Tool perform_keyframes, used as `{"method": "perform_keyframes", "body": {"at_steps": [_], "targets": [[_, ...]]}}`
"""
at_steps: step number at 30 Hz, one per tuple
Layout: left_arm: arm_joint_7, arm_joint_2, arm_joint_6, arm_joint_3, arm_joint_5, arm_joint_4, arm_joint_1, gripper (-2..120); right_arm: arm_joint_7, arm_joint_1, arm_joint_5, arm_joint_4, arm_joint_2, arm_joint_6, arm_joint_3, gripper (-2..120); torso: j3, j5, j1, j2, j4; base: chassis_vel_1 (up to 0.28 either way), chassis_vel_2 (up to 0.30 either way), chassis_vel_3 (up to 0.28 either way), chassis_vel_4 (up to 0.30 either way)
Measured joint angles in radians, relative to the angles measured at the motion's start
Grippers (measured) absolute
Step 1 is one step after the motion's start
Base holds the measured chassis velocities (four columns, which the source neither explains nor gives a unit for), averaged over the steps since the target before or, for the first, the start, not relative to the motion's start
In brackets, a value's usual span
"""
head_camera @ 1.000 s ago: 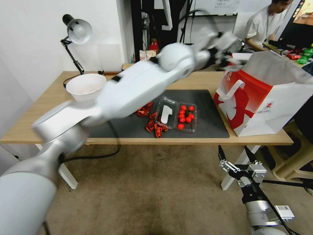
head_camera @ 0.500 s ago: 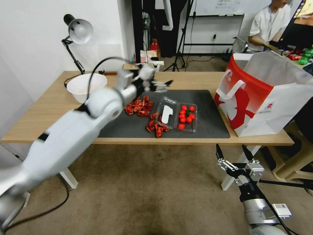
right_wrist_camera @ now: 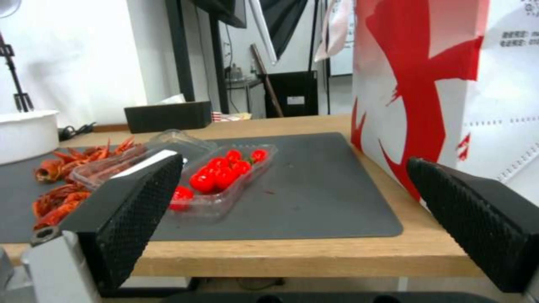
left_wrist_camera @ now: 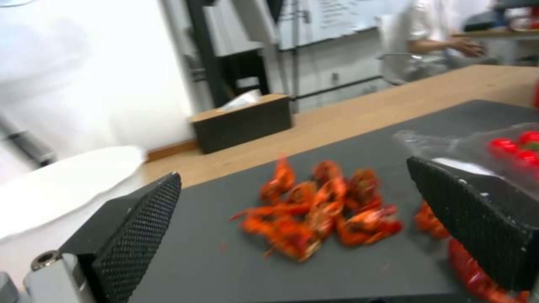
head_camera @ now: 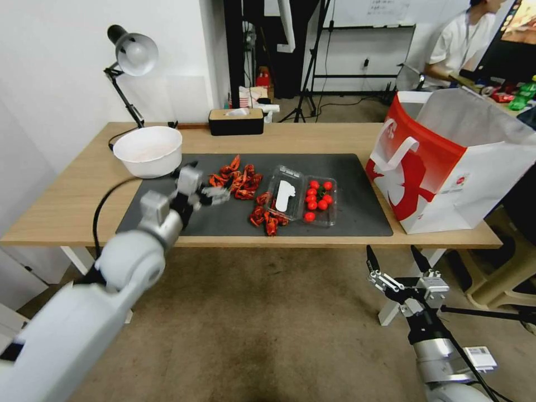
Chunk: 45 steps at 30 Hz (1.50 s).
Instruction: Pick up the trash from the table and place it into the takeout bag.
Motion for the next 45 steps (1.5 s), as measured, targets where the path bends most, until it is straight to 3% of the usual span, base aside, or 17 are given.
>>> {"method": "perform_keyframes", "body": {"at_steps": [2,5,9,17,25,45], "targets": [[-0.017,-0.017,-0.030,-0.030,0.028,-0.013,0.056,100,0.000,0.000,-0.001,0.003,-0.002,0.000,-0.002,100,0.000,-0.0003,0.000,0.000,0.0000,0.000,0.000,0.000,0.000],[-0.044,-0.086,-0.131,-0.134,0.141,-0.052,0.235,100,0.001,0.002,-0.007,0.007,0.000,0.000,-0.004,100,0.000,-0.0001,0.000,0.000,-0.0003,0.000,0.000,0.000,0.000],[-0.059,-0.140,-0.188,-0.201,0.174,-0.064,0.366,100,0.007,0.002,-0.022,0.010,0.002,-0.017,-0.012,100,0.000,0.0000,0.000,0.000,0.0000,0.000,0.000,0.000,0.000],[-0.041,-0.215,-0.298,-0.235,0.189,-0.039,0.508,100,0.019,0.007,-0.035,0.017,0.001,-0.056,-0.021,100,0.000,-0.0001,0.000,0.000,-0.0002,0.000,0.000,0.000,0.000],[-0.001,-0.232,-0.376,-0.236,0.186,0.024,0.515,100,-0.009,0.024,-0.039,-0.005,-0.013,-0.081,-0.022,100,0.000,-0.0002,0.000,0.000,-0.0003,0.000,0.000,0.000,0.000],[0.024,-0.228,-0.411,-0.255,0.169,0.070,0.513,100,-0.054,0.063,-0.068,-0.145,-0.022,-0.082,-0.049,100,0.000,-0.0001,0.000,0.000,-0.0003,0.000,0.000,0.000,0.000]]}}
